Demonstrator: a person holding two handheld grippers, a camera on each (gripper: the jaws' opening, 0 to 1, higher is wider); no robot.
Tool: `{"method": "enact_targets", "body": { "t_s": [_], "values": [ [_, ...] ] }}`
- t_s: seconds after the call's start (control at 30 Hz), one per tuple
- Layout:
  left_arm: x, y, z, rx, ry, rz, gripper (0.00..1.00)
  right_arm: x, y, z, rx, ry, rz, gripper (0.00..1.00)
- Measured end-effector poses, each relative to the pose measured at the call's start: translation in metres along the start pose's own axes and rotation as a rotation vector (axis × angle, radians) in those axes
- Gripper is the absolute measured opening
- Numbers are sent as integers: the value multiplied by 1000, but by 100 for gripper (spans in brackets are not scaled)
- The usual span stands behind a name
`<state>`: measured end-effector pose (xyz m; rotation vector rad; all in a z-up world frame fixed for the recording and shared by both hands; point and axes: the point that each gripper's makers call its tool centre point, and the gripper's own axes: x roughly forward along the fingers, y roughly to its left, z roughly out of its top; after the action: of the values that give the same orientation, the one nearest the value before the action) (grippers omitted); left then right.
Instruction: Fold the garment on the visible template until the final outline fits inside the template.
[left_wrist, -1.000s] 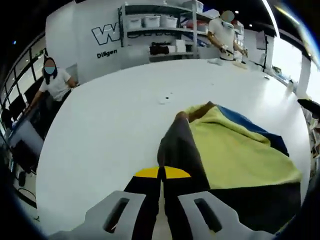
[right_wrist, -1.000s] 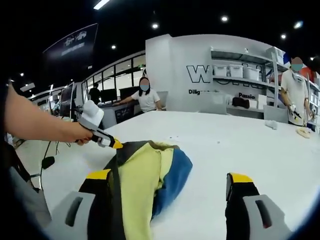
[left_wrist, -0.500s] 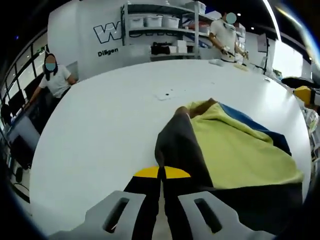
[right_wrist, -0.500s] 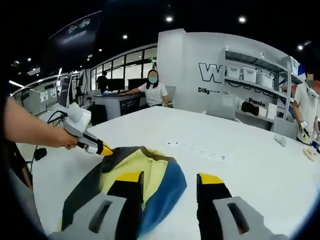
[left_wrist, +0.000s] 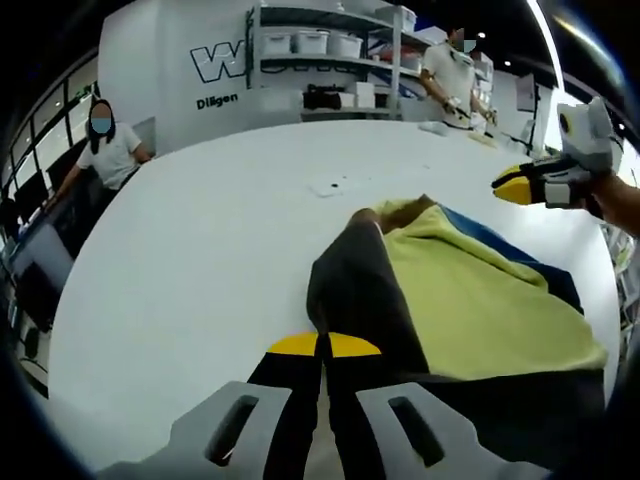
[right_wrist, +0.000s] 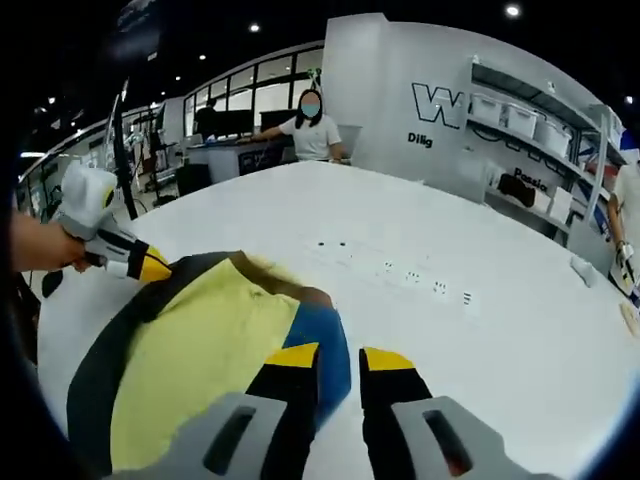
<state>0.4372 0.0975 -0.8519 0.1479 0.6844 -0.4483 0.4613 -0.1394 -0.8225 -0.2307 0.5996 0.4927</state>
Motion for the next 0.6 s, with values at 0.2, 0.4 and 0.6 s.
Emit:
{"method": "enact_targets", "body": {
  "t_s": [0.2, 0.4, 0.6],
  "values": [
    [1, -2, -1, -1, -2, -8, 0, 21, -4, -13, -6, 32, -4, 12],
    [2, -1, -2, 0, 1, -9, 0, 31, -10, -18, 3, 43, -19, 13],
    [3, -2, -3, 0, 4, -9, 0, 36, -8, -26, -10, 70, -7, 12]
  ]
}}
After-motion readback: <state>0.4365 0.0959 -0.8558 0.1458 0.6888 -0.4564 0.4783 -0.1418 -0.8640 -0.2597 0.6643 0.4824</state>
